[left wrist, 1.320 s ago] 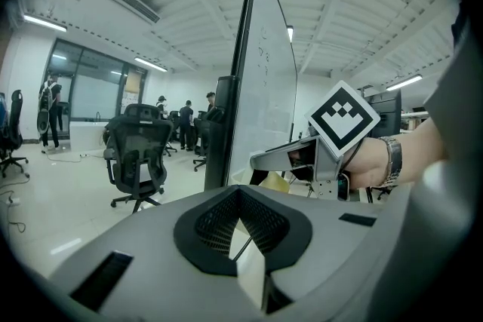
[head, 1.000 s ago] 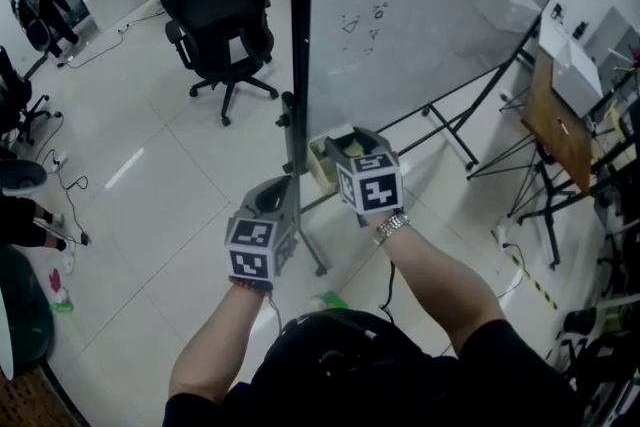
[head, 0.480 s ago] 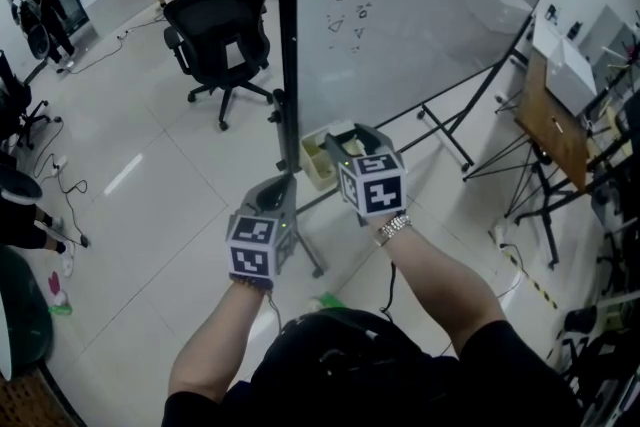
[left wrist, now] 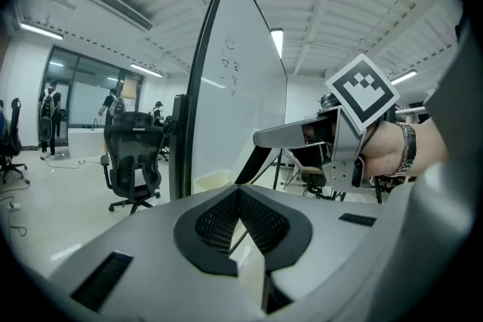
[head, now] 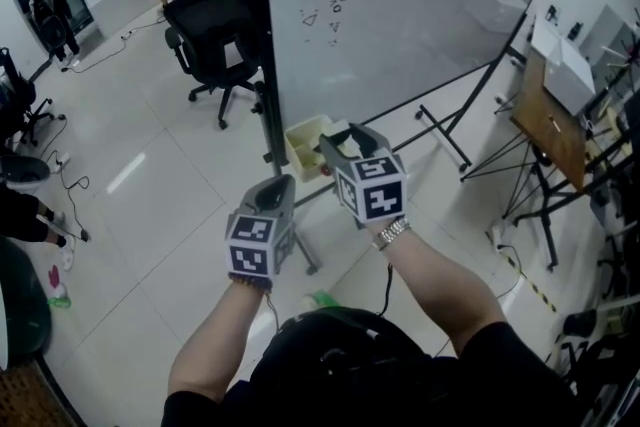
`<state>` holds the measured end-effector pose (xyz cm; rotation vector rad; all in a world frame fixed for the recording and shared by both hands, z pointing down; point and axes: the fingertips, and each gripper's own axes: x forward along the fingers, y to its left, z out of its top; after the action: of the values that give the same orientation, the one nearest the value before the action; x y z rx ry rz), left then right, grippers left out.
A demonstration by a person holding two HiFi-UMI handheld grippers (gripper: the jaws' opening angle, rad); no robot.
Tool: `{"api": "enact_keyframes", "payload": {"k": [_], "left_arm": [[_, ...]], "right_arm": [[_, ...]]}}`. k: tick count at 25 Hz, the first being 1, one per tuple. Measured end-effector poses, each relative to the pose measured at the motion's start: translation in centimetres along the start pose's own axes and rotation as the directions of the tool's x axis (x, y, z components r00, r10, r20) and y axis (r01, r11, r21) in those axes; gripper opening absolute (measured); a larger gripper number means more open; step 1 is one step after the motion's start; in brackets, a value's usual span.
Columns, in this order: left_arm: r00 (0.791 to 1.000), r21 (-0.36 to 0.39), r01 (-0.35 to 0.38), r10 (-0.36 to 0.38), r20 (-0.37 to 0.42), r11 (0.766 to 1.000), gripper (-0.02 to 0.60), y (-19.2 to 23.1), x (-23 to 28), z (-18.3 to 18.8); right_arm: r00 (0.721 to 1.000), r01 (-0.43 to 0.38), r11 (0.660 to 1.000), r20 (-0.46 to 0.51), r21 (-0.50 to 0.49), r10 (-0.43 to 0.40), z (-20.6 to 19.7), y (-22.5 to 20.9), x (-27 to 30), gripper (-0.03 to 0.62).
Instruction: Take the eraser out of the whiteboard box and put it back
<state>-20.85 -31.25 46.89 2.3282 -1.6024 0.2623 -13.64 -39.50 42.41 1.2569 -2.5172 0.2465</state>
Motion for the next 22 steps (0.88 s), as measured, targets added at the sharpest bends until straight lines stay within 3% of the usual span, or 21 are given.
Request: {"api": "enact_keyframes", "payload": {"k": [22], "left_arm": [[0.997, 0.032, -0.08, 0.081, -0.017, 0.996, 0.0, -11.7, -4.6, -2.6]], "right_arm": [[0.992, -0.127, 0.992, 0.024, 0.007, 0.127, -3.9, -0.5, -12.0, 0.259]]}}
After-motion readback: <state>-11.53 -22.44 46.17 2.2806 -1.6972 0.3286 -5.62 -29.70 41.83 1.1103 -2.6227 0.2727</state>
